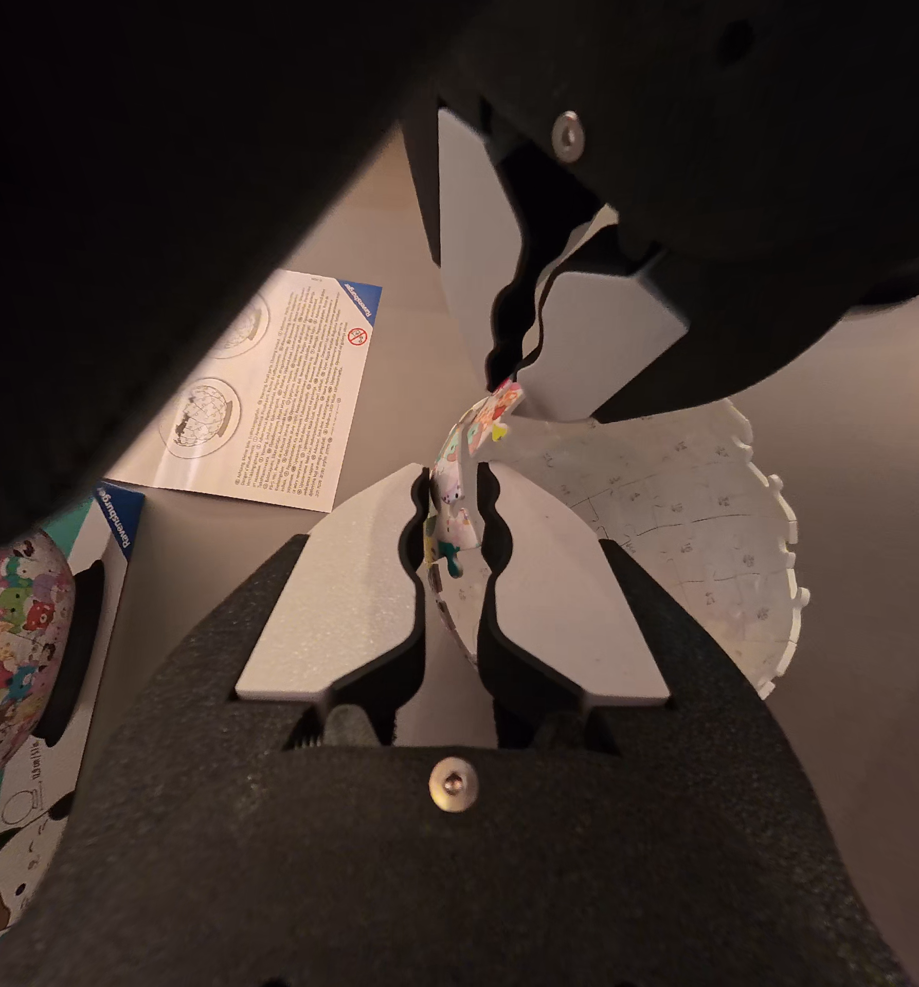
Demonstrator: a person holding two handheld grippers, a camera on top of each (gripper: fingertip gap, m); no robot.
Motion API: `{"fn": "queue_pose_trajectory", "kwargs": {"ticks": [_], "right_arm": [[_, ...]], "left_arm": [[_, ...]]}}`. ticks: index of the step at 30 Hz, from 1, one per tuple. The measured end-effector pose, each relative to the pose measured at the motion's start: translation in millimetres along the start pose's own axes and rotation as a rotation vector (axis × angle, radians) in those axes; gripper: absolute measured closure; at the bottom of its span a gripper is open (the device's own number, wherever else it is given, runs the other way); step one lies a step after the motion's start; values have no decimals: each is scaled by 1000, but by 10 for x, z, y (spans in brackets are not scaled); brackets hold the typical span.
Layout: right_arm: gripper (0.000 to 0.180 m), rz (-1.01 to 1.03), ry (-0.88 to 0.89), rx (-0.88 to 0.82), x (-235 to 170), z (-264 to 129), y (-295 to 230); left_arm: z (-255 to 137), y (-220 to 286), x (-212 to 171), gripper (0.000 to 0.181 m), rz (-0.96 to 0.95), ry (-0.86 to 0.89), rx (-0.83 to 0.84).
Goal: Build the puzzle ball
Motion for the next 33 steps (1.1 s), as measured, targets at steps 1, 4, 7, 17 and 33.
{"fn": "queue_pose_trajectory", "kwargs": {"ticks": [1,4,7,17,33], "right_arm": [[175,2,3,-3,-4,1,-1],[176,9,9,-4,-16,3,-2],[176,11,15,-5,-24,4,-4],[174,-21,5,19,-25,30,13],[172,-19,-17,22,-21,61,22]], "left_arm": [[0,0,2,164,-4,1,-1],[6,4,10,164,-7,2,-2],[7,6,13,164,-9,3,0],[25,3,15,165,-23,-6,4],[36,3,14,166,-23,-10,6]]}}
Point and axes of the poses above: each gripper's, where its closed fingertips meet, z out along the fingers, x out of its top, y = z × x across the jaws, the point moved 6 cm from there along -z, back along the fingers, and after that the axes turned 10 degrees about -y, right-handed, at the moved point
